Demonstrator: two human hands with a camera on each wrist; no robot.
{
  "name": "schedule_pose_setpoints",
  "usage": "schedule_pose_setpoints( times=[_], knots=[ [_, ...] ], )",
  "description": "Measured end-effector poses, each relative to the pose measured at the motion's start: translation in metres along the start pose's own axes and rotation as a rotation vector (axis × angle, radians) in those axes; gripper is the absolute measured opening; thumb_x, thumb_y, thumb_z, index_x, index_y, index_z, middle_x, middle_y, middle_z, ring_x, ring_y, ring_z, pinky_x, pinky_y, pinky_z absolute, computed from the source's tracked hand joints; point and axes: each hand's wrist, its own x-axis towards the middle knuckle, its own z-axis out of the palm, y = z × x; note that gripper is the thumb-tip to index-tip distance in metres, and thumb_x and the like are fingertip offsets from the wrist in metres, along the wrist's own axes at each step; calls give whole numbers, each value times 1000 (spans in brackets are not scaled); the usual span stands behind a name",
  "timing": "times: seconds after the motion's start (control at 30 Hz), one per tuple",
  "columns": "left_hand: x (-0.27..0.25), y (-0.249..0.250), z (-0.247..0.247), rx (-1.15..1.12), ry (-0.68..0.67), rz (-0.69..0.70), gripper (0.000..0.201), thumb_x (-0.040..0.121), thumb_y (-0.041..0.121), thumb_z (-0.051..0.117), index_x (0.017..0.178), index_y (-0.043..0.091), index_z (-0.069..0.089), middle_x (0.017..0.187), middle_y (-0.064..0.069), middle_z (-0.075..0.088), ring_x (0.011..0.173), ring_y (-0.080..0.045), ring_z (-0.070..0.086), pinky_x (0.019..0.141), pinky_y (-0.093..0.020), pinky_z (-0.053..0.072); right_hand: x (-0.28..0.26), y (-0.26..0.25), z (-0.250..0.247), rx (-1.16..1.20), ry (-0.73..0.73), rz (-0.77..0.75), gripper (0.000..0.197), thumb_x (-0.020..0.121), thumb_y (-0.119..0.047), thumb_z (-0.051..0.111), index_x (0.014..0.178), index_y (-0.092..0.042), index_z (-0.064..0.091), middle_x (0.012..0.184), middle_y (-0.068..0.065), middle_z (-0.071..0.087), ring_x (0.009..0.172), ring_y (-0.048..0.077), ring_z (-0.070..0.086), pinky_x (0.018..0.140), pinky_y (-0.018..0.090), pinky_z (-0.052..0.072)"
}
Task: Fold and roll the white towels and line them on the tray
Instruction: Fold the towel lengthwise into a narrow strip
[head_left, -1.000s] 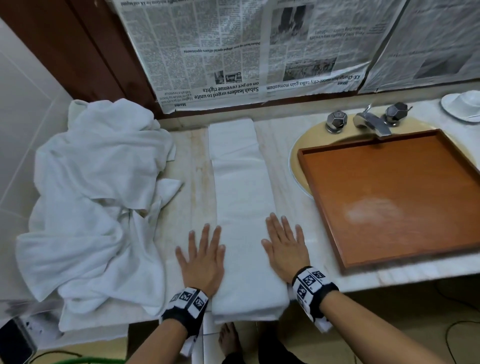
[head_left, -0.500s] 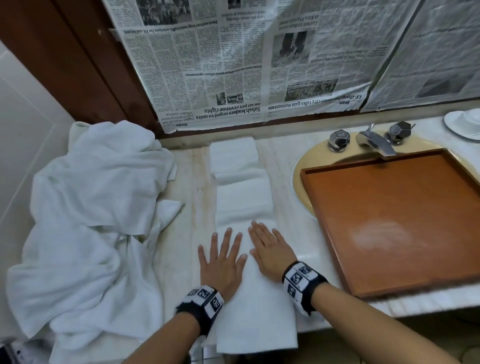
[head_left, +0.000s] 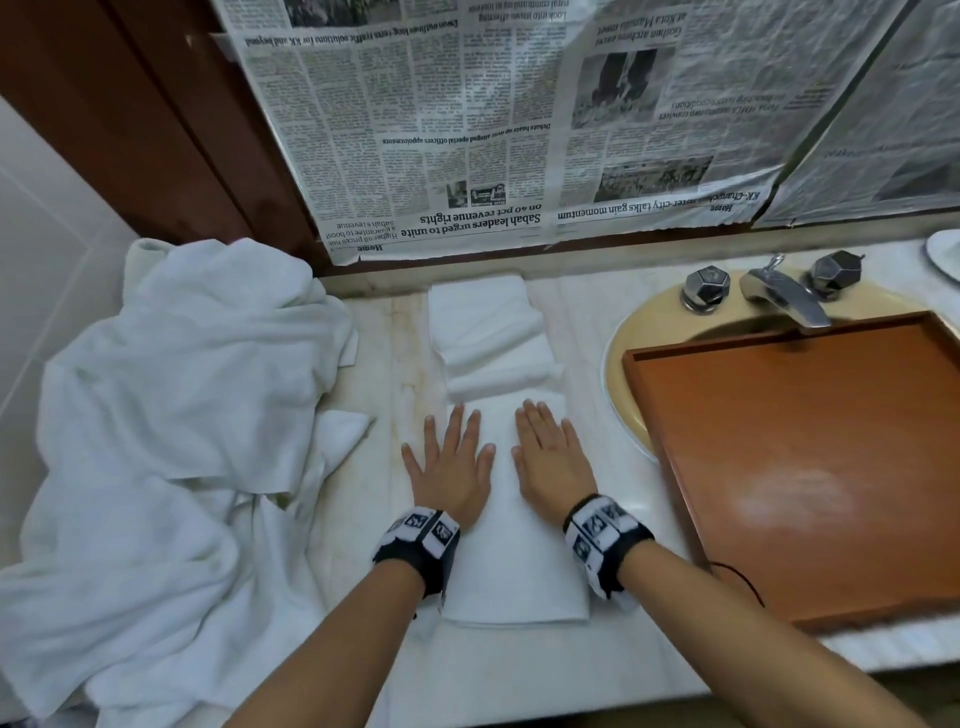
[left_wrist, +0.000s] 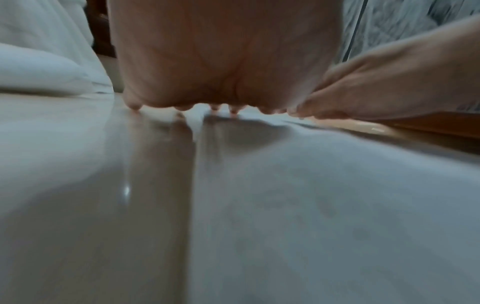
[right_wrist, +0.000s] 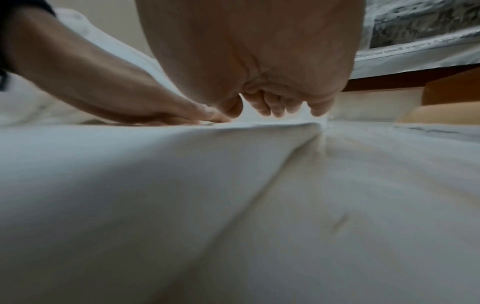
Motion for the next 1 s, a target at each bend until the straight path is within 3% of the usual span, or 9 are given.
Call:
schedule_pose_setpoints(
  times=[0.07,0.13,0.23,0.33,0.43,0.57,0.77,0.9,1.0],
  knots=[
    [-18,-2,5,-13,15,34,54,104,50,10,156,43,-5,162,22,-16,151,-19,-17,117,-59,-9,-28,-11,14,17,18,-61,58,97,-31,28,143,-3,47,150,12,44,139,26,43,111,49,34],
    [-37,-6,17,50,11,74,54,102,50,1,155,44,-7,161,24,-20,151,-19,-18,118,-59,-7,-49,-21,28,28,-38,-110,58,97,-31,28,146,-5,43,152,9,42,140,24,40,112,50,36],
    [-47,-16,28,106,10,82,62,92,54,-13,153,45,-13,159,25,-23,151,-18,-19,119,-56,-6,-57,-21,33,-16,-85,-93,60,100,-36,23,152,-9,32,159,5,30,146,21,31,118,45,20],
    [-50,-25,27,115,34,53,54,100,54,-1,151,49,-16,158,27,-23,151,-17,-19,118,-56,-7,-57,-2,28,-42,-113,-89,69,96,-49,0,157,-16,2,163,-3,-7,151,13,-4,120,40,-5],
    [-55,-33,23,84,41,-48,52,103,52,6,151,51,-15,159,26,-23,150,-18,-21,118,-57,-11,-57,18,20,-27,-137,30,75,87,-53,-14,155,-21,-13,159,-10,-22,148,9,-18,120,42,-10],
    [-69,-31,22,24,62,-102,52,104,50,9,151,51,-13,159,24,-23,151,-22,-19,118,-58,-11,-66,12,11,-21,-125,145,79,84,-44,-19,156,-15,-9,163,-2,-16,151,16,-13,121,44,-8],
    [-104,-14,44,65,24,18,53,104,50,7,151,49,-18,156,27,-28,149,-18,-25,118,-58,-12,-106,-30,38,-4,-139,-21,67,103,-46,0,155,-10,20,163,3,11,150,21,16,116,45,5],
    [-114,-29,49,76,25,-30,56,98,57,-3,150,46,-22,156,26,-29,148,-17,-25,117,-58,-14,-111,2,34,-24,-153,-11,72,90,-55,-13,154,-22,-16,159,-9,-25,148,11,-20,119,41,-12],
    [-123,-38,54,79,14,-59,65,88,62,-16,149,42,-27,155,22,-34,146,-16,-30,117,-57,-17,-115,30,27,-59,-143,45,75,86,-56,-18,154,-25,-18,158,-13,-27,148,11,-21,121,41,-11]
  ],
)
